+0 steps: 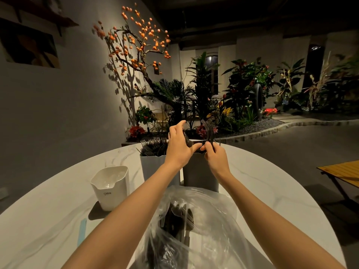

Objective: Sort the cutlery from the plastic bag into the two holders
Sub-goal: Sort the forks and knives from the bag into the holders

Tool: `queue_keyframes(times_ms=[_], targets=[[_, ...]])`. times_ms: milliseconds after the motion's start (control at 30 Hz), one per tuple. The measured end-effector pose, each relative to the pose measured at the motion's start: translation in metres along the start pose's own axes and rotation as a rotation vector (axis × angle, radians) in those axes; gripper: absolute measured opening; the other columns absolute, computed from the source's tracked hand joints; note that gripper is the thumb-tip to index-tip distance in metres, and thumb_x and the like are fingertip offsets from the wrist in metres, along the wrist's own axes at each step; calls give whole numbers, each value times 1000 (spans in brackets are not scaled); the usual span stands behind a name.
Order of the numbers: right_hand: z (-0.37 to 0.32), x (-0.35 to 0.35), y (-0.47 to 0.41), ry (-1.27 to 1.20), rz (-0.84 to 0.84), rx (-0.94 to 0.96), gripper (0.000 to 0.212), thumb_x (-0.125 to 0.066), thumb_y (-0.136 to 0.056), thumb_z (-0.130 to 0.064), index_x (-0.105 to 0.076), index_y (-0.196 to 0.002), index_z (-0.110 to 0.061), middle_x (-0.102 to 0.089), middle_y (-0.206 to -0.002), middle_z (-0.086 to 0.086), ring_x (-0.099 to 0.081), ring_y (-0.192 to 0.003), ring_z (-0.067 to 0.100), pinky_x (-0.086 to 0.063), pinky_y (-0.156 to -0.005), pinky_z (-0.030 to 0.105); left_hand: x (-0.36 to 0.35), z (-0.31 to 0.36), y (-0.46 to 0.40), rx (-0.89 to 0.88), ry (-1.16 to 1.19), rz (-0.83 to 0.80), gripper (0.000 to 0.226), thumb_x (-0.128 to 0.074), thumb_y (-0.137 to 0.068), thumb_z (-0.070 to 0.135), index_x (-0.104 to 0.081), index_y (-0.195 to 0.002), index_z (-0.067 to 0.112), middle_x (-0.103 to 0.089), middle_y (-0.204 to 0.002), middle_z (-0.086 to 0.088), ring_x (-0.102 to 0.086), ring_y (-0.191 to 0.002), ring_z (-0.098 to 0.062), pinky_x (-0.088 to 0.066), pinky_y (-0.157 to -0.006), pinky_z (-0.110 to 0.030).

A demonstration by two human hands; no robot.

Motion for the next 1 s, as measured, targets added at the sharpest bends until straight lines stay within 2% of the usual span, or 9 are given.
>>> queue_keyframes(times_ms=[100, 200, 267, 333, 467, 600, 700, 833, 1000], targets=[[0, 0, 2, -1, 1, -3, 31, -44, -100, -20, -60, -73, -18, -50, -62, -2, -43, -59, 13, -32, -56, 27, 2, 3, 6, -215, -197, 147, 76, -78, -79, 25, -38, -143, 15, -42, -137, -7, -42, -125, -21, -36, -101, -33], [-1, 1, 3, 7, 1, -4, 31, -44, -100, -20, -59, -73, -20, -50, -63, 0, -44, -59, 14, -34, -57, 29, 3, 1, 10, -336, -315, 198, 48, -68, -88, 23, -53, -134, 16, -55, -133, -4, -48, -125, -21, -34, -101, -33], [-3, 0, 4, 6, -4, -9, 31, -44, -100, -20, -59, -74, -20, -50, -63, 0, -44, -59, 13, -34, -56, 28, 2, 0, 12, -212, -336, 109, 39, -53, -97, 32, -55, -133, 18, -57, -134, -2, -44, -131, -20, -26, -108, -35], [-4, 0, 4, 13, -5, -14, 30, -44, -100, -21, -59, -74, -20, -50, -63, 0, -45, -59, 13, -34, -55, 27, 0, -4, 11, -54, -410, 16, 44, -36, -103, 40, -46, -141, 21, -45, -147, 0, -28, -142, -17, -14, -115, -38], [-3, 0, 5, 21, -8, -16, 30, -44, -100, -21, -59, -75, -20, -50, -64, 1, -45, -61, 14, -35, -56, 27, 1, -1, 7, -37, -446, -26, 51, -23, -105, 37, -22, -152, 19, -15, -161, 0, -9, -148, -14, -8, -119, -42], [-1, 0, 2, 38, -20, -25, 29, -43, -101, -22, -59, -76, -19, -50, -65, 1, -45, -60, 13, -34, -55, 26, 5, -2, 5, -30, -198, 63, 53, -42, -102, 18, -24, -150, 8, -21, -158, -7, -29, -141, -23, -27, -114, -37], [1, 0, 2, 30, -23, -27, 29, -43, -101, -23, -59, -77, -19, -50, -64, 1, -44, -59, 13, -33, -53, 25, 8, -10, -1, 10, -164, 11, 46, -46, -100, 10, -38, -145, 9, -43, -147, -9, -40, -135, -26, -32, -112, -37], [1, -1, 3, 42, -16, -10, 29, -43, -101, -23, -59, -77, -19, -51, -65, 3, -45, -59, 14, -34, -53, 27, 7, -16, -1, 2, -491, -153, 36, -32, -104, 20, -45, -138, 18, -49, -143, -1, -29, -142, -23, -16, -115, -44], [-1, -4, 6, 32, -45, -6, 30, -43, -101, -22, -60, -76, -20, -49, -61, -1, -43, -57, 12, -33, -53, 25, 7, -19, 0, 93, -570, -404, 47, -18, -104, 28, -39, -145, 21, -38, -152, 2, -17, -146, -19, -1, -116, -48]])
Point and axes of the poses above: each hand's wrist, its own y-axis away from the middle knuckle, its own x-axis out of the back of the hand, z = x × y, the point moved 3 cm from there along -y, towards the middle knuckle
